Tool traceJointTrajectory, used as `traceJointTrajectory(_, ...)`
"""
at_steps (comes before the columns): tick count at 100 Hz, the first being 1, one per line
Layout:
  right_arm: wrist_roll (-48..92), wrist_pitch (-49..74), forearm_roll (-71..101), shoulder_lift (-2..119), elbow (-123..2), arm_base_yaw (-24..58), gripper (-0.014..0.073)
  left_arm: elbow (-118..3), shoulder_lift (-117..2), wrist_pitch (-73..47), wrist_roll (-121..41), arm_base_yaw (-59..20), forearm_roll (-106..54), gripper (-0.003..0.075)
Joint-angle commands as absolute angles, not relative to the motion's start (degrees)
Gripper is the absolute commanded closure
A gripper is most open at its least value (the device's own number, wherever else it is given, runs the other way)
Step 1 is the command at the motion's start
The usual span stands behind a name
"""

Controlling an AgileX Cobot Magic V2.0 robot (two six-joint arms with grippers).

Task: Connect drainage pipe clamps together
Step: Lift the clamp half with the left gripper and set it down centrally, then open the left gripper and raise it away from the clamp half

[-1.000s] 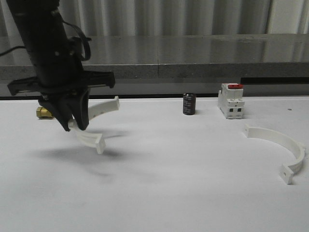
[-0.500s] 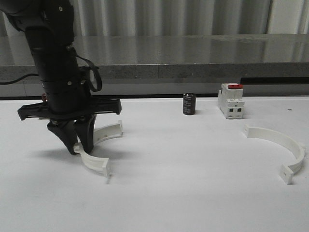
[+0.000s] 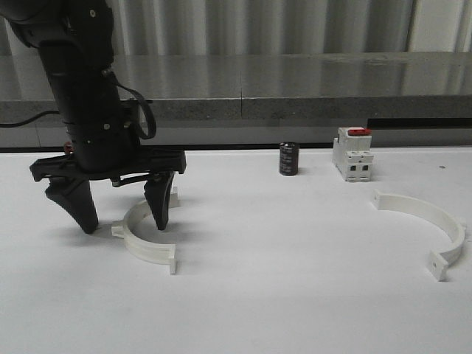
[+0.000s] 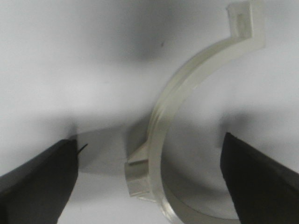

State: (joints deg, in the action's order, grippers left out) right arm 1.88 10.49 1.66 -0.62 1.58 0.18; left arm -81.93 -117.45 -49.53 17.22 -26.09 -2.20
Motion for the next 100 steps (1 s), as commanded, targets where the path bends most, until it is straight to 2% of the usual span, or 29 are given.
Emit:
traceJointTrajectory(1, 2.4, 5.8, 1.7, -1.7, 0.6, -0.1, 0.0662, -83.3, -112.9, -48.6, 14.6, -26.9, -2.3, 0.0093)
traceJointTrajectory(47, 2.4, 5.8, 1.7, -1.7, 0.6, -0.1, 0.0662, -80.0, -92.0, -42.5, 11.0, -24.1, 6.1, 0.0093)
traceJointTrajectory(80, 2.4, 5.7, 1.7, -1.7, 0.6, -0.1, 0.0662, -60.9, -71.5, -32.0, 10.2, -8.5, 5.9, 0.0094)
traceJointTrajectory(100, 2.4, 5.2, 1.7, -1.7, 0.6, -0.1, 0.0662, -47.2, -59.2, -25.3, 10.2, -4.2, 5.0, 0.0094)
